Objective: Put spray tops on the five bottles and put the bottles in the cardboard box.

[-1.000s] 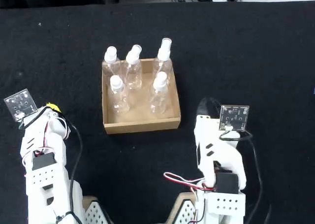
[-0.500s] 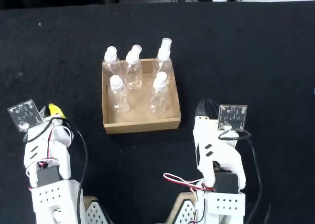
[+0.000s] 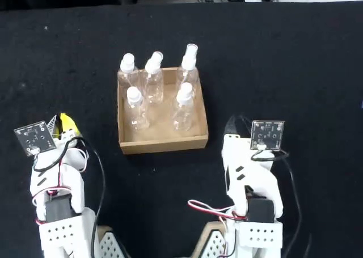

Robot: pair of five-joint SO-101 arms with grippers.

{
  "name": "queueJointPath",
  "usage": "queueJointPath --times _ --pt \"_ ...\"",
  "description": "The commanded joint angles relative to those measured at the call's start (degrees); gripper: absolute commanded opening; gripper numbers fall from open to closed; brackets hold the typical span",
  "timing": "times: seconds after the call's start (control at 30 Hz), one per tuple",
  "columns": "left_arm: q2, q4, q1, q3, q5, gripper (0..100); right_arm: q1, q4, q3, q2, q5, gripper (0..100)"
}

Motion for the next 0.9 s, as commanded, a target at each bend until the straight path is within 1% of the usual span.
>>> queueJointPath --times 0.0,0.07,0.33,0.4,0.5,0.57,0.6,0.77,0.87 --pt "-1.1 0.1 0.8 1.5 -0.4 3 -3.8 -0.4 -0.2 -5.4 0.0 1.2" --pt "-1.1 0.1 1.2 1.5 -0.4 3 -3.9 3.6 -0.2 -5.4 0.1 1.2" --pt "-1.1 0.1 1.3 1.5 -0.4 3 -3.8 25.2 -0.2 -5.4 0.0 1.2" --pt "0.4 -0.1 3.0 1.5 -0.4 3 -3.8 29.8 -0.2 -5.4 0.1 1.2" --pt "2.5 -1.1 5.2 1.6 -0.4 3 -3.8 32.4 -0.2 -5.4 0.2 1.2" --pt "4.7 -2.9 7.0 1.7 -0.4 3 -3.8 36.0 -0.2 -5.4 0.2 1.1" --pt "5.7 -3.8 7.3 1.7 -0.6 3 -3.9 36.1 -0.2 -5.7 0.2 1.1" --pt "9.9 -6.9 7.9 1.7 -6.2 3 -3.9 36.0 -0.2 -5.6 0.2 1.1" --pt "10.7 -8.3 7.8 1.7 -7.8 3 -3.9 36.0 -0.2 -5.6 0.2 1.1"
